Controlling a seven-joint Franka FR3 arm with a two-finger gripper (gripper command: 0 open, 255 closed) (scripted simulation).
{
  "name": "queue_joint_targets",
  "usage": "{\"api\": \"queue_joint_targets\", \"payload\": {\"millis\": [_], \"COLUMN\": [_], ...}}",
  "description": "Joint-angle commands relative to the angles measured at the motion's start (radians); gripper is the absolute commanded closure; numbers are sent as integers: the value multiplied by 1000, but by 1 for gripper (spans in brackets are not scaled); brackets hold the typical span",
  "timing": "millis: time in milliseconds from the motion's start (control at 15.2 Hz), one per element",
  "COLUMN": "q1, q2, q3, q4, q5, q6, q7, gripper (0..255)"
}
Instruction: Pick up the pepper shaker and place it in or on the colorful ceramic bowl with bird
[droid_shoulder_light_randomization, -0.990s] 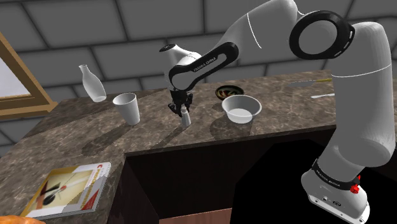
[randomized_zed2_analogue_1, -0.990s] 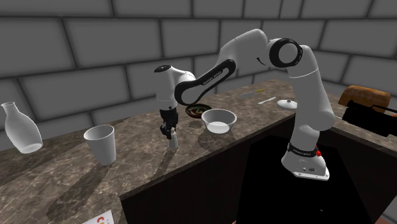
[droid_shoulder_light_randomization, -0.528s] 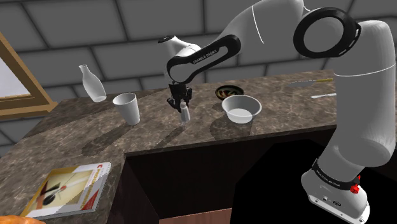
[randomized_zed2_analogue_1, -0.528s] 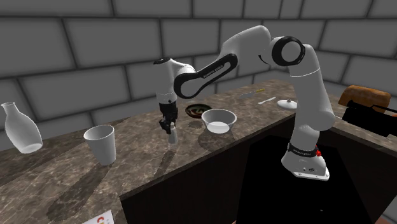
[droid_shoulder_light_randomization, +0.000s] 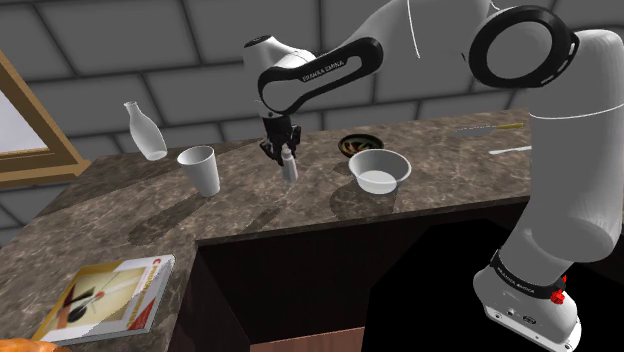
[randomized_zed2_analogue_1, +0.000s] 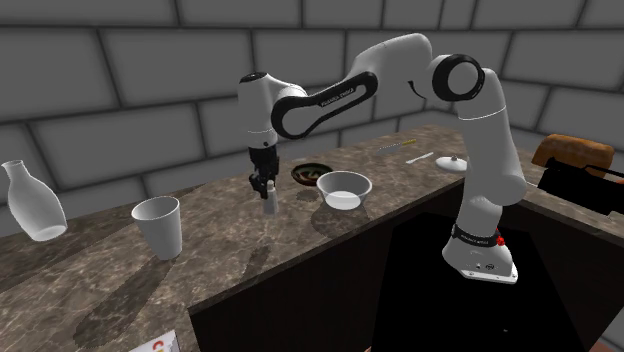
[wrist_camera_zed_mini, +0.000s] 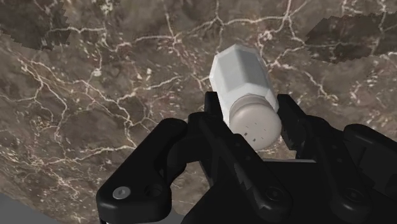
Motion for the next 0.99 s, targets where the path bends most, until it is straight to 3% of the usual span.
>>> {"api": "queue_joint_targets", "payload": {"millis": [0, 528, 924], "q1": [1, 5, -101], "q2": [-3, -16, -115], "q3": [1, 5, -26], "q4": [23, 100, -27], "q5": [3, 11, 47], "q6": [-26, -114, -66], "q7": [-4, -17, -145], "gripper": [255, 255, 255]}}
